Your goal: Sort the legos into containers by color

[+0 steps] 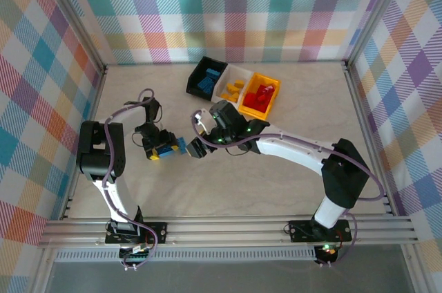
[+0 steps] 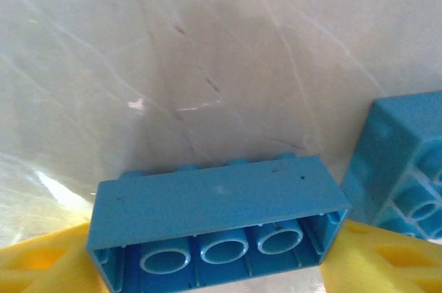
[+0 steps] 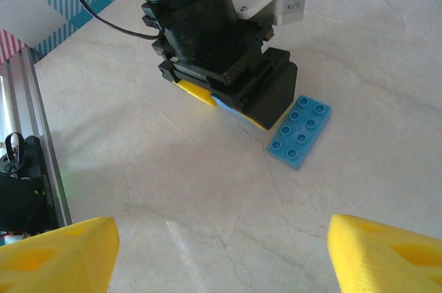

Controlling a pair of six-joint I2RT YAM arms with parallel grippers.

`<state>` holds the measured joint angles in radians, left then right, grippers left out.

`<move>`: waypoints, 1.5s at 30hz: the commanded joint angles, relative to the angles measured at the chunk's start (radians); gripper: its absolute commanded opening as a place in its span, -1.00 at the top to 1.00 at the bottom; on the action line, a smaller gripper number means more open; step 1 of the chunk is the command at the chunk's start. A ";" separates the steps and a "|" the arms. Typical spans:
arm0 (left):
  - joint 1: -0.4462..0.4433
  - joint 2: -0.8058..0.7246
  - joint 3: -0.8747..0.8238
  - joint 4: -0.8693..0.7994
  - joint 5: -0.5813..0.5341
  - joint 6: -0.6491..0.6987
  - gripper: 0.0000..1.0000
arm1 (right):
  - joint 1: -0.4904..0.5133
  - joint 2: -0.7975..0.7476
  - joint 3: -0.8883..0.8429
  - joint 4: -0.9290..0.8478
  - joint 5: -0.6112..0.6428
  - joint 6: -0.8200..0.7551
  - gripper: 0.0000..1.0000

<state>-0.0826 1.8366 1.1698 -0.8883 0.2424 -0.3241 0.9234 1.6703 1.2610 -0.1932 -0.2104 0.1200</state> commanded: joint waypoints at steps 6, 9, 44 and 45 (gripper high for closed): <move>0.007 0.003 0.032 -0.017 -0.063 0.012 -0.49 | -0.003 -0.040 -0.032 0.038 -0.024 0.005 -0.58; 0.007 0.014 0.040 -0.019 -0.066 0.011 -0.47 | -0.004 -0.057 -0.039 0.027 -0.017 -0.003 -0.58; -0.064 0.152 0.548 0.167 0.225 -0.289 -0.14 | -0.064 -0.297 -0.137 -0.117 0.108 0.008 -0.59; -0.076 0.189 0.600 0.176 0.227 -0.300 -0.14 | -0.064 -0.309 -0.141 -0.128 0.112 0.010 -0.59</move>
<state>-0.1184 1.9480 1.6714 -0.7807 0.4179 -0.5571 0.8585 1.3979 1.1309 -0.2634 -0.1165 0.1196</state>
